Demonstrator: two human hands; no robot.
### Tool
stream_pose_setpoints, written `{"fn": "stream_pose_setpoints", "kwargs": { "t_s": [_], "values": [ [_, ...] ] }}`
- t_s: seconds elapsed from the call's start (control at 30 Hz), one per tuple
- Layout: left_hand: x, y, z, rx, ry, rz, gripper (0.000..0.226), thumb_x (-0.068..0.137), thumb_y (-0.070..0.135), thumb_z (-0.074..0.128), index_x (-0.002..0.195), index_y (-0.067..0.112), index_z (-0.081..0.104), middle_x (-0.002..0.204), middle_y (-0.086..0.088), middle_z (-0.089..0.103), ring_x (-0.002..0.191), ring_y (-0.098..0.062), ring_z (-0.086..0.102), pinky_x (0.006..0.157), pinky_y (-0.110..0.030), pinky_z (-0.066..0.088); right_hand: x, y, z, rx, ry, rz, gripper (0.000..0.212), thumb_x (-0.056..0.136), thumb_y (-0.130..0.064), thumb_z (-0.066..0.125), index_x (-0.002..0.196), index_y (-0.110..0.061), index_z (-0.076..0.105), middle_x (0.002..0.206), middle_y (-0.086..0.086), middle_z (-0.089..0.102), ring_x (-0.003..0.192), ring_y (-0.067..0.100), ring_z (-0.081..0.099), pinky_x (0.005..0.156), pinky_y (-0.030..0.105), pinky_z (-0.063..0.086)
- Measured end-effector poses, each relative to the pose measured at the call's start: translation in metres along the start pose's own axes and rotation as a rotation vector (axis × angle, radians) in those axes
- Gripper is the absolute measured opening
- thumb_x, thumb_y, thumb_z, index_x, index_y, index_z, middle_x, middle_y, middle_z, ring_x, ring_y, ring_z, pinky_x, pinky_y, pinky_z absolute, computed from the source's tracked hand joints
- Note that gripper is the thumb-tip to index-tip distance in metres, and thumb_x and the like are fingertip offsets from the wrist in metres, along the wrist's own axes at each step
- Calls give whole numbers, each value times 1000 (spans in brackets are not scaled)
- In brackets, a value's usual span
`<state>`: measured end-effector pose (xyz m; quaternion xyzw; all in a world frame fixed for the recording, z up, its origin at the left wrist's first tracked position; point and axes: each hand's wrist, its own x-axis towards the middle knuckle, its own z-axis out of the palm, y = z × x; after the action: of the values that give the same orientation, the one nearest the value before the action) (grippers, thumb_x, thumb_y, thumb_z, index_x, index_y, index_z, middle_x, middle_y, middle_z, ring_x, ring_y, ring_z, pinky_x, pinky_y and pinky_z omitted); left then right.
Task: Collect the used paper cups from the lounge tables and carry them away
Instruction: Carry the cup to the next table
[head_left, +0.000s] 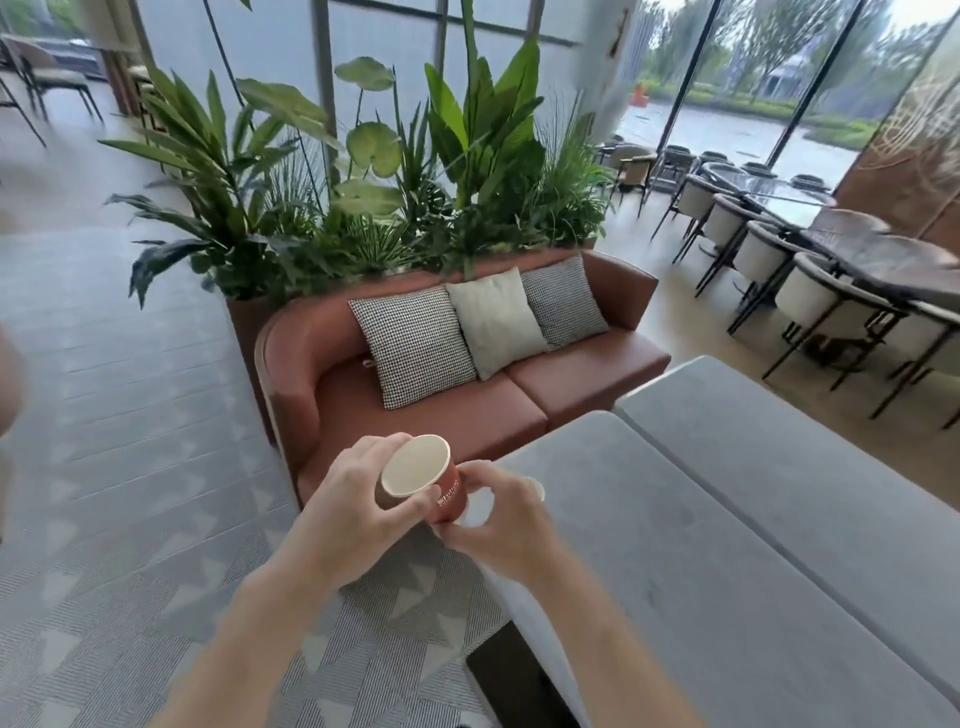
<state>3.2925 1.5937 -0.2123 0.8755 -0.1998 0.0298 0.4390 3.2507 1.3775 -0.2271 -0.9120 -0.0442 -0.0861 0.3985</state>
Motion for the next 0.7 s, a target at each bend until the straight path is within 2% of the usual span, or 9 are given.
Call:
{"fn": "stream_pose_setpoints", "kwargs": {
  "t_s": [0.17,0.3,0.43,0.5,0.57,0.63,0.7],
  "values": [
    [57,-3,9,42,-32,5,79,82,75,62,148,31,55,134,25,56,128,-5,52,112,-37,45,48,23,-11,54,9,32,44,71,-44,86,110,-36,69,104,-23,70,105,-2,65,83,6,45],
    [106,0,29,53,-79,31,81,82,75,62,150,30,54,135,21,56,128,-7,53,113,-38,46,80,51,-30,85,28,65,42,72,-42,86,110,-34,69,104,-20,71,103,2,67,84,14,52],
    [147,3,52,39,-121,48,84,82,76,65,150,28,52,135,21,57,130,-5,52,114,-36,44,105,79,-47,96,61,103,40,72,-35,87,108,-35,69,101,-20,71,102,-1,67,82,9,49],
    [167,5,65,28,-143,66,81,83,72,68,149,28,53,134,21,58,129,-5,54,113,-35,45,114,91,-56,112,86,109,39,72,-34,86,108,-36,70,100,-19,72,100,0,68,82,12,51],
    [185,8,77,24,-163,79,77,82,71,69,145,29,55,130,20,60,124,-3,56,108,-27,47,119,103,-64,97,104,122,42,74,-33,87,112,-35,71,101,-19,73,100,-1,67,85,14,52],
    [197,14,91,5,-199,88,74,80,72,67,141,31,56,126,23,61,119,0,58,100,-19,47,118,115,-72,83,124,158,44,75,-33,89,116,-34,71,102,-21,72,102,-5,65,87,9,48],
    [209,17,105,-16,-243,111,71,80,69,68,140,31,56,124,22,62,118,0,59,98,-20,48,116,126,-77,91,145,196,46,76,-34,90,118,-32,72,103,-22,72,103,-6,64,87,7,45]
  ]
}}
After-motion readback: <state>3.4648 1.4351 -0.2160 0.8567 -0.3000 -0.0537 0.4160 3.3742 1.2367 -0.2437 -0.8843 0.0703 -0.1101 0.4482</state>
